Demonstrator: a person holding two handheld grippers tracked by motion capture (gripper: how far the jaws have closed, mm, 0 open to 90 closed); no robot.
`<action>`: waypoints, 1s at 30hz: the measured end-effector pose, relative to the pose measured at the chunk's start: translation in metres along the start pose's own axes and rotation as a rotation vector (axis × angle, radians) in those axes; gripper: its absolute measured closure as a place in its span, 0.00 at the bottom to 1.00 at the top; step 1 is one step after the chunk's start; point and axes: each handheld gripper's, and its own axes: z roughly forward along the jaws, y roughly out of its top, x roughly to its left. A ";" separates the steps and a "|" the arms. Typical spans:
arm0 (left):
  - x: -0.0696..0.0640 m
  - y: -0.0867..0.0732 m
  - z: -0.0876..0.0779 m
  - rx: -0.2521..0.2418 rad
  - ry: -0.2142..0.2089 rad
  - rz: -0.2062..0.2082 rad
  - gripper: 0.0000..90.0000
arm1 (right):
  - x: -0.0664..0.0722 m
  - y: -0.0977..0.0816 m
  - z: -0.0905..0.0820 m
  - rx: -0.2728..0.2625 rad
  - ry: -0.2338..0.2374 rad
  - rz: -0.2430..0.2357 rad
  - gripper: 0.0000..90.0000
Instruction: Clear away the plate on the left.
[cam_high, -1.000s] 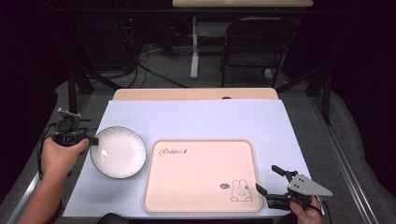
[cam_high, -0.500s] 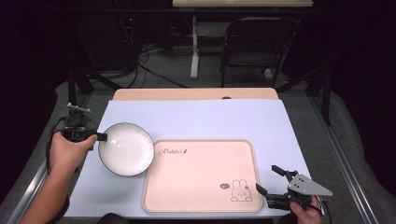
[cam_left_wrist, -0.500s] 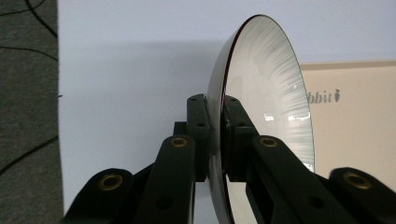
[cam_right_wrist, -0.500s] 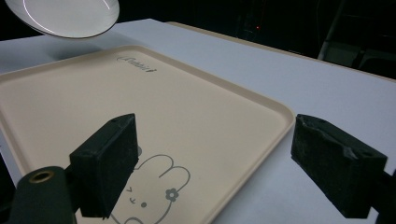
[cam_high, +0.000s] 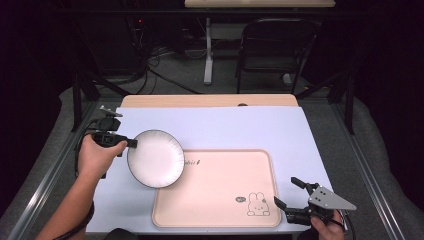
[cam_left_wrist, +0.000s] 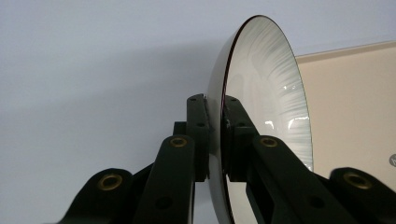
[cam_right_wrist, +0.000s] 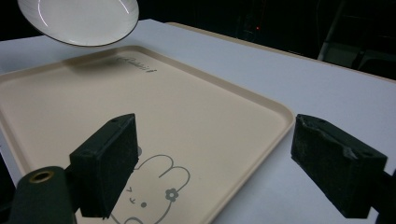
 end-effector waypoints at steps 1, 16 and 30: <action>-0.003 0.001 0.002 0.006 -0.004 0.007 0.92 | 0.000 0.000 0.000 0.001 0.000 0.001 0.16; -0.049 0.015 0.028 0.025 -0.072 0.091 0.92 | 0.000 0.000 0.000 -0.001 -0.001 0.000 0.16; -0.082 0.022 0.048 0.051 -0.123 0.149 0.92 | 0.000 0.000 -0.001 -0.001 0.001 -0.001 0.16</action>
